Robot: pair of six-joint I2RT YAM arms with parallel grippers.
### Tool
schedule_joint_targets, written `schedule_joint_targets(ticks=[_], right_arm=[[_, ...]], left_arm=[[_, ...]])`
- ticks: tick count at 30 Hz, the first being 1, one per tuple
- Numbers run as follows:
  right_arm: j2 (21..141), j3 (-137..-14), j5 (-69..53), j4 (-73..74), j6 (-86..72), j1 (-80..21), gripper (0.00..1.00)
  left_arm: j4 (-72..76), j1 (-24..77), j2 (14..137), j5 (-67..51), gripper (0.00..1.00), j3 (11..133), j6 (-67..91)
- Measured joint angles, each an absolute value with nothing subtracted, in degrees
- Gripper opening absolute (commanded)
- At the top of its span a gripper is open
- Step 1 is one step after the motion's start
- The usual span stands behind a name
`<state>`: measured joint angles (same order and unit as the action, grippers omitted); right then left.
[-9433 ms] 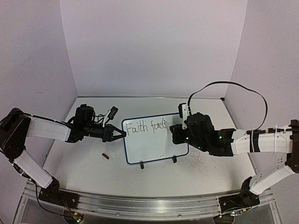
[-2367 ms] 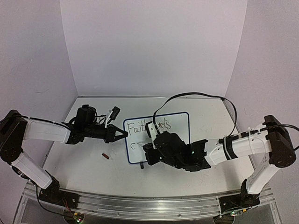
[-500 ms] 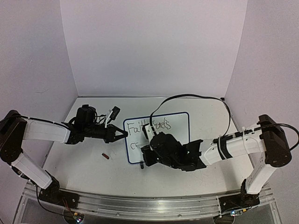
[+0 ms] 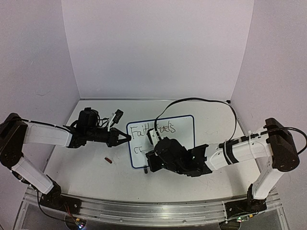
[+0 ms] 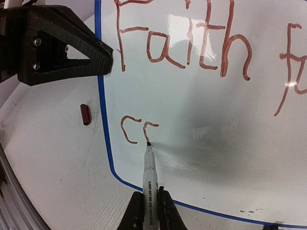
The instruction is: Write a sentence on the whiteboard
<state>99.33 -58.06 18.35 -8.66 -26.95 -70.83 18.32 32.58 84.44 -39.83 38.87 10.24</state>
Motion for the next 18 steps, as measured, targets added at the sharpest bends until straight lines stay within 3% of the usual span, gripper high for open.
schedule_joint_targets(ticks=[18], right_arm=[[98.7, -57.9, 20.6, -6.7, -27.8, -71.1, 0.0]], left_arm=[[18.0, 32.6, 84.4, -39.7, 0.0, 38.9, 9.9]])
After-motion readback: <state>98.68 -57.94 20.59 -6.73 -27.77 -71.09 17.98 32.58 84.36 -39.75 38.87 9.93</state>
